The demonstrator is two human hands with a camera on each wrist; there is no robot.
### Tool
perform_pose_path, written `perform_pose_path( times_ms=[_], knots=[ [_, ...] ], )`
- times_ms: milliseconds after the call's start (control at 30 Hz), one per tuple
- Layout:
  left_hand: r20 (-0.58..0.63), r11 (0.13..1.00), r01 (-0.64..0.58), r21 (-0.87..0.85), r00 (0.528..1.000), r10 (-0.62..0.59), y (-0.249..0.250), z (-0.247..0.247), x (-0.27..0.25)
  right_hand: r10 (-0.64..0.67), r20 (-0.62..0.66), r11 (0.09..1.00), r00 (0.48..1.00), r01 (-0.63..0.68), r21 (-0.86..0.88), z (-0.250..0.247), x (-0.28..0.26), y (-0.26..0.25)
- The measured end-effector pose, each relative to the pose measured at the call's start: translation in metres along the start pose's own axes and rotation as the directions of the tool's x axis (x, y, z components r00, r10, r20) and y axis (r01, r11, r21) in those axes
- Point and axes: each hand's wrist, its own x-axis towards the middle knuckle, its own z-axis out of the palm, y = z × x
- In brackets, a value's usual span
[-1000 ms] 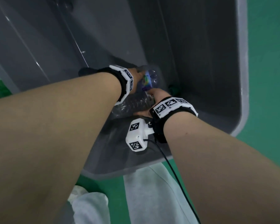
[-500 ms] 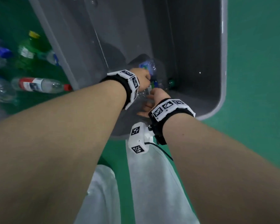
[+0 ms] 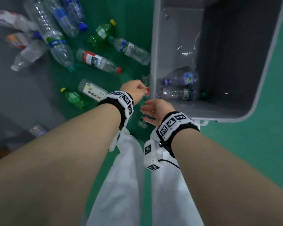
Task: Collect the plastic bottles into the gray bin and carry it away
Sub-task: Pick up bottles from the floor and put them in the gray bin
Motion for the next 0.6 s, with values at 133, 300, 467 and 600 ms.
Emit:
perform_pose_path(
  times_ms=[133, 300, 467, 600],
  knots=[
    [0.008, 0.984, 0.162, -0.073, 0.987, -0.162, -0.071, -0.012, -0.012, 0.008, -0.007, 0.991, 1.000, -0.008, -0.132, 0.033, 0.005, 0.026],
    [-0.003, 0.955, 0.261, -0.143, 0.964, -0.264, -0.160, -0.004, -0.014, 0.011, -0.081, 0.947, 0.997, -0.037, -0.320, 0.063, 0.034, 0.072],
    [0.020, 0.945, 0.302, -0.125, 0.953, -0.302, -0.223, 0.015, -0.008, -0.019, -0.225, 0.896, 0.974, -0.083, -0.437, 0.064, 0.071, 0.099],
    [0.057, 0.929, 0.337, -0.151, 0.941, -0.332, -0.255, 0.034, 0.001, -0.048, -0.305, 0.854, 0.951, -0.119, -0.507, 0.057, 0.099, 0.105]
  ],
)
